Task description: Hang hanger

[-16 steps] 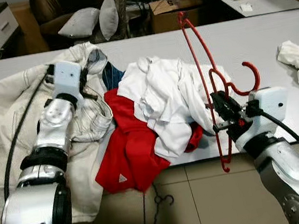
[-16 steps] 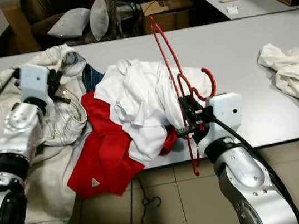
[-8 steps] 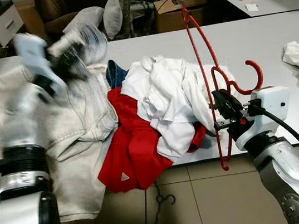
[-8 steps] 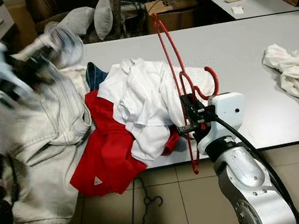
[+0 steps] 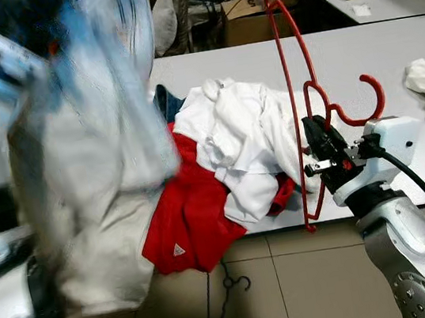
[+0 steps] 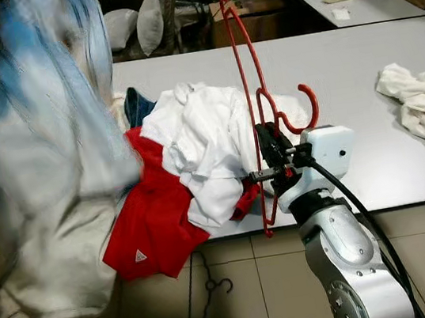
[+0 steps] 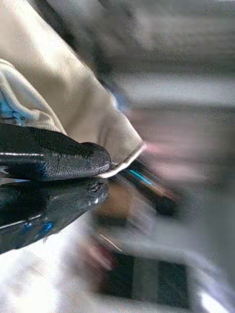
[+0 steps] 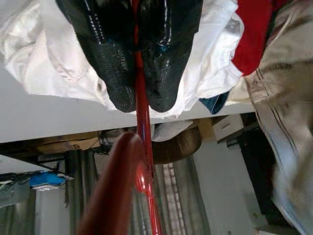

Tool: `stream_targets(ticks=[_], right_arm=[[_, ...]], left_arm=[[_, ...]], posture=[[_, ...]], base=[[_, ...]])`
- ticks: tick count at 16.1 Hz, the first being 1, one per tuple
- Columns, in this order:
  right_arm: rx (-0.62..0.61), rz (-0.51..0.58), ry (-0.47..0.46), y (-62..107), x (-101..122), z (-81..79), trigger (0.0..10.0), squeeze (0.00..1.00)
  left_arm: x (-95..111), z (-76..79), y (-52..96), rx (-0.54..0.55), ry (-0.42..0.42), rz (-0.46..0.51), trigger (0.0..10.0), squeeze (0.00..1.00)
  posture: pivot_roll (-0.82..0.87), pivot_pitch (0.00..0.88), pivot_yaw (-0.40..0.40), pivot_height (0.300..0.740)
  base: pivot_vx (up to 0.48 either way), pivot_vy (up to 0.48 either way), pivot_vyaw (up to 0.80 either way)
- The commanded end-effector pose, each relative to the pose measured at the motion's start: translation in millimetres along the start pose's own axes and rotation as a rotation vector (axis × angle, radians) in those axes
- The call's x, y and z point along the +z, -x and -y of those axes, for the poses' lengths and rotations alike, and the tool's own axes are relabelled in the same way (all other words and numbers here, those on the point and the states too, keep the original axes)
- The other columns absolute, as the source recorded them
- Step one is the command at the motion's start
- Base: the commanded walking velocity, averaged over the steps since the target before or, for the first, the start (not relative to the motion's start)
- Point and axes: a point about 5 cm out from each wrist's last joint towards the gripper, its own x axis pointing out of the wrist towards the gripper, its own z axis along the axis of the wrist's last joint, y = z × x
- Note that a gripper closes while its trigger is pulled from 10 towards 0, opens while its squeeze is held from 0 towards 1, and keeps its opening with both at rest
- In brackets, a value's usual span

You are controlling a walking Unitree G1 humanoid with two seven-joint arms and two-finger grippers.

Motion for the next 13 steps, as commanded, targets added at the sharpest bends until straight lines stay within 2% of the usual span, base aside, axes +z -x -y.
stream_targets(ticks=[1,2,3,4,5,6,7,8,10,11,13], right_arm=[[-0.003,0.005,-0.008,0.8,1,0.1,10.0,0.00],[0.000,-0.006,-0.003,1.5,-1,-0.3,10.0,0.00],[0.000,-0.008,-0.001,2.0,-2,-0.6,10.0,0.00],[0.002,-0.014,0.000,2.8,-3,-0.9,10.0,0.00],[0.006,-0.020,0.000,4.1,-5,-1.5,10.0,0.00],[0.007,-0.022,-0.001,4.2,-5,-1.6,10.0,0.00],[0.015,-0.031,-0.002,5.0,-7,-3.1,10.0,0.00],[0.018,-0.033,-0.002,5.1,-7,-3.5,10.0,0.00],[0.025,-0.035,-0.013,3.6,-9,-5.0,10.0,0.00],[0.029,-0.035,-0.017,2.8,-9,-5.7,10.0,0.00],[0.056,-0.040,-0.032,-0.5,-13,-10.7,10.0,0.00]], left_arm=[[-38,-9.0,9.6,0.095,-0.131,-0.245,0.0,0.00],[-55,-15.4,21.2,0.165,-0.216,-0.371,0.0,0.00],[-59,-16.1,27.1,0.190,-0.235,-0.418,0.0,0.00],[-59,-24.8,32.9,0.301,-0.243,-0.405,0.0,0.00],[-53,-35.7,41.5,0.426,-0.307,-0.389,0.0,0.00],[-52,-37.5,43.2,0.439,-0.315,-0.386,0.0,0.00],[-38,-50.4,59.1,0.542,-0.426,-0.390,0.0,0.00],[-35,-53.4,64.1,0.565,-0.463,-0.397,0.0,0.00],[-4,-66.9,97.9,0.692,-0.567,-0.382,0.0,0.00],[5,-68.8,105.9,0.708,-0.580,-0.374,0.0,0.00],[21,-70.7,139.1,0.745,-0.625,-0.459,0.0,0.00]], posture=[[-0.01,0.000,0.047,0.740],[-0.01,0.000,0.045,0.740],[-0.01,0.000,0.045,0.740],[-0.01,0.000,0.043,0.740],[0.00,0.000,0.039,0.740],[0.00,0.000,0.039,0.740],[0.01,0.000,0.037,0.740],[0.01,0.000,0.037,0.740],[0.03,0.000,0.021,0.740],[0.04,0.000,0.017,0.740],[0.08,0.000,-0.006,0.740]], base=[[0.000,0.000,0.00],[0.000,0.000,0.00],[0.000,0.000,0.00],[0.000,0.000,0.00],[0.000,0.000,0.00],[0.000,0.000,0.00],[0.000,0.000,0.00],[0.000,0.000,0.00],[0.000,0.000,0.00],[0.000,0.000,0.00],[0.000,0.000,0.00]])
